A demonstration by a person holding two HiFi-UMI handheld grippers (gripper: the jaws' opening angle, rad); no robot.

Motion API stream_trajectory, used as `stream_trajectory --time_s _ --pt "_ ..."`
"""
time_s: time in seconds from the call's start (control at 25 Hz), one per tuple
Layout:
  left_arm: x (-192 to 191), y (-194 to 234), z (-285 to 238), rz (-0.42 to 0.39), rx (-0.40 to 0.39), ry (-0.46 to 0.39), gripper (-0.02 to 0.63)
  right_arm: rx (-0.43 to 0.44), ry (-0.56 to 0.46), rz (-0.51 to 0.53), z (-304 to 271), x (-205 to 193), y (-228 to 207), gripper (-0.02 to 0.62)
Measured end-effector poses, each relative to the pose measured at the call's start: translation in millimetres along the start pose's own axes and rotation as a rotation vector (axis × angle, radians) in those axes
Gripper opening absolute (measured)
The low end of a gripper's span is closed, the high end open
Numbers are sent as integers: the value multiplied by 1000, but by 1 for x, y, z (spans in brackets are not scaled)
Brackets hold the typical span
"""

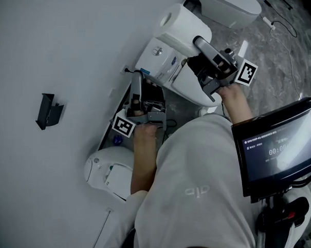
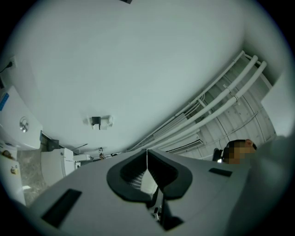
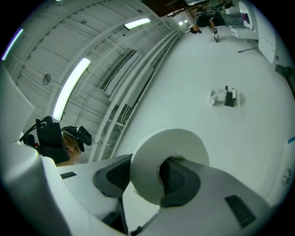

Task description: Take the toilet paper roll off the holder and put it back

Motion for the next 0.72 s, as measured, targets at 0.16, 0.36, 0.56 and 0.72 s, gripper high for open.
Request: stream_trajectory --time_s 0.16,0.36,0.56,0.72 --pt "-2 0 1 0 6 4 6 -11 -7 -7 3 1 -2 179" --pt "-1 -4 5 -14 -2 -13 6 10 -19 -17 3 2 1 179" --pt "3 -6 8 -11 -2 -36 6 29 -5 -25 -2 -2 2 179" --pt "3 -10 10 -16 -22 -46 6 39 1 -34 -3 -5 2 179"
Point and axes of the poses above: the fingertips, and each gripper's own axes: z backward along the fingers, y to its left, x out of its top, the point moved 3 cm from there along z, backward along the fingers, and after that the axes turned 7 degrees about x, right-handed, at the moved point
